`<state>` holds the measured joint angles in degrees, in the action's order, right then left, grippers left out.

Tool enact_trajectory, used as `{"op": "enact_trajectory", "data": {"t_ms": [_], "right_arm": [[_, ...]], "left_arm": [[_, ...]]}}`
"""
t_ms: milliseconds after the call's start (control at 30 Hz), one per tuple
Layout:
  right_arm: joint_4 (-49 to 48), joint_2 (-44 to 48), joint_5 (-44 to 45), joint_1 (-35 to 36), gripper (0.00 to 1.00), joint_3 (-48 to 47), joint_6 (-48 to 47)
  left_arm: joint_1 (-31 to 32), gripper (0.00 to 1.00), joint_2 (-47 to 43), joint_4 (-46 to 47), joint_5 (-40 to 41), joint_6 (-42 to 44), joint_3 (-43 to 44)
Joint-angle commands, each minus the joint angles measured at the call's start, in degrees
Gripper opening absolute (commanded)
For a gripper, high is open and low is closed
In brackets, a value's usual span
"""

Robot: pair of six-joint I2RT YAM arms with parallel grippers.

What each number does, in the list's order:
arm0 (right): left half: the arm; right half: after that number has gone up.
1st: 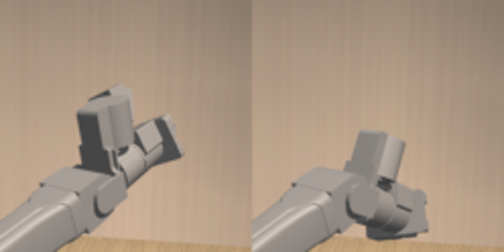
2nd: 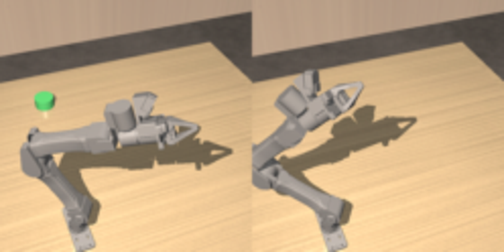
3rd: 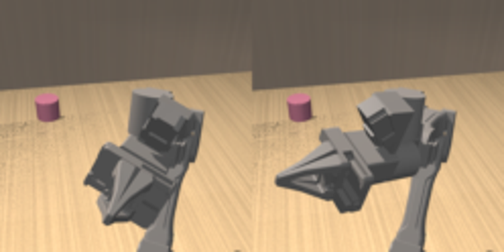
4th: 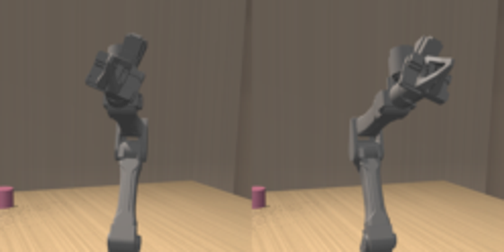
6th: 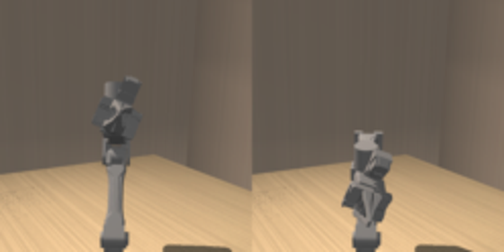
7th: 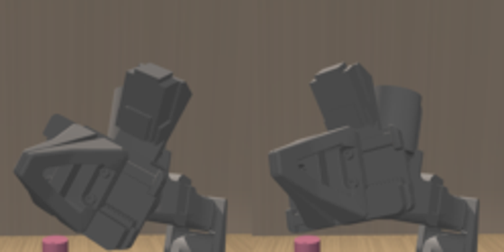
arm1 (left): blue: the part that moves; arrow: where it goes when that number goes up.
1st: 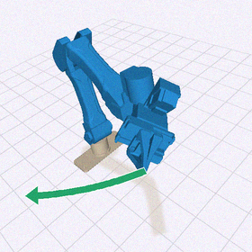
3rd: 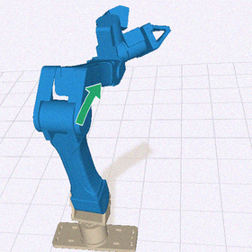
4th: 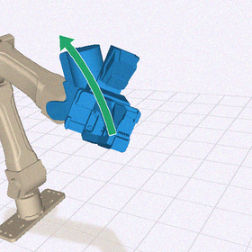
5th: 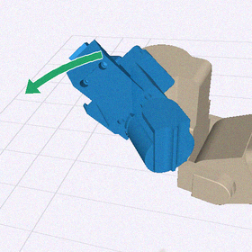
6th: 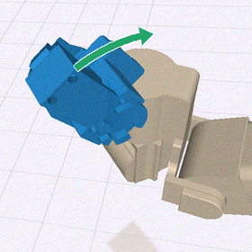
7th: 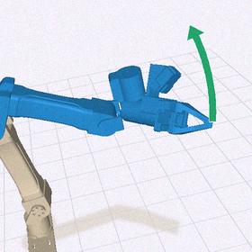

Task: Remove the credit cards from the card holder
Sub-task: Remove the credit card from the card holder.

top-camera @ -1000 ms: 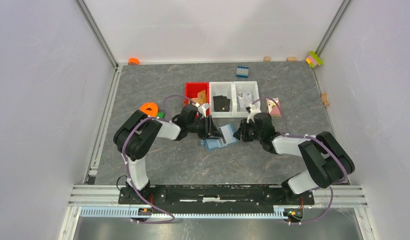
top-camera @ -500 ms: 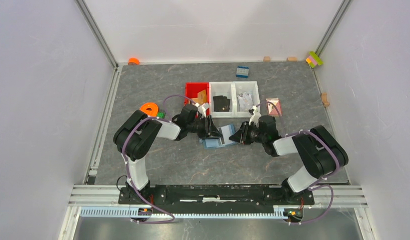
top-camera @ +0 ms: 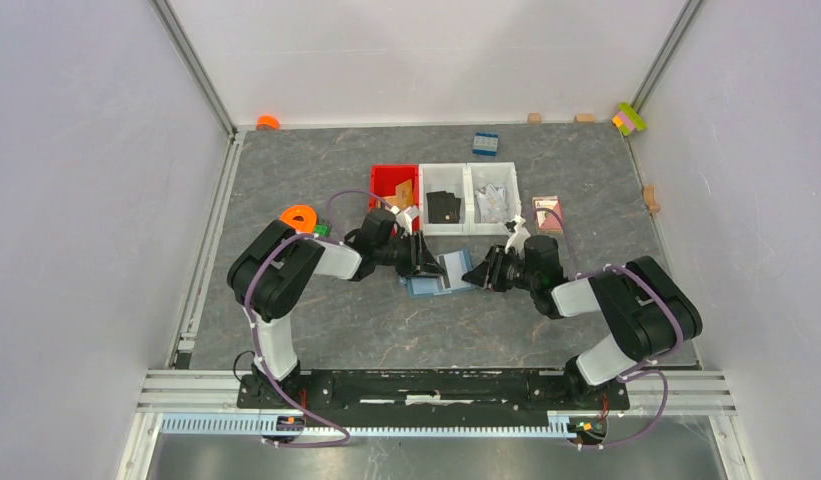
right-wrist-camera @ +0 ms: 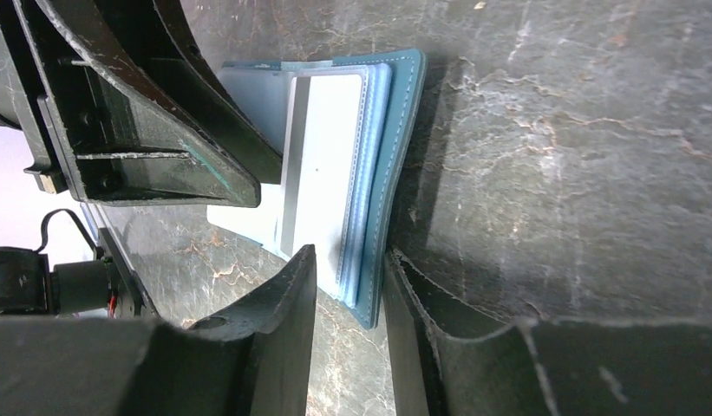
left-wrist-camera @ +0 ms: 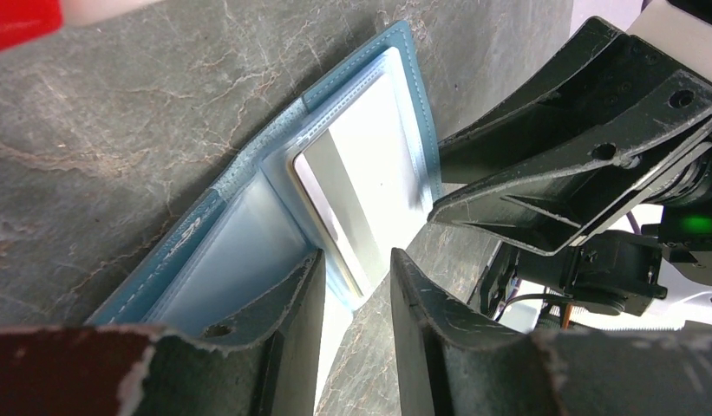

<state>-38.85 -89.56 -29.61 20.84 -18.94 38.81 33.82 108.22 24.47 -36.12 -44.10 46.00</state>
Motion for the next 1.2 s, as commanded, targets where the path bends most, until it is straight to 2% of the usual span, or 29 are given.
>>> {"op": "enact_trajectory", "data": {"t_ms": [0,233,367,500,700,1000,1167], "right_arm": [[-4.01,1.0,0.56,-1.34,0.38,1.33,1.3],[-5.8,-1.11,-1.19,-1.44,0.19,1.17,2.13],[-6.12,-4.37,-4.38,-0.29,0.19,-0.85,2.47],[-2.82,-5.74,-3.76,0.78,0.11,-2.64,0.83],[0.58,-6.08,-2.73,1.95,0.1,-4.33,-1.2],[6.07,-7.2,-0.99,4.69,0.1,-7.49,-4.55],[9.07,-8.67,-0.72,7.02,0.1,-9.92,-6.27]], "left_arm": [[-0.16,0.4,0.59,0.77,0.0,0.1,0.15],[-0.15,0.39,0.56,0.65,-0.09,0.15,0.23],[-0.1,0.39,0.66,0.54,-0.18,0.15,0.33],[-0.15,0.39,0.69,0.53,-0.31,0.15,0.41],[-0.11,0.38,1.02,0.99,-0.71,0.06,0.47],[-0.16,0.25,1.49,1.19,-1.49,0.06,0.77],[-0.04,0.25,1.73,1.27,-1.85,0.02,1.03]]}}
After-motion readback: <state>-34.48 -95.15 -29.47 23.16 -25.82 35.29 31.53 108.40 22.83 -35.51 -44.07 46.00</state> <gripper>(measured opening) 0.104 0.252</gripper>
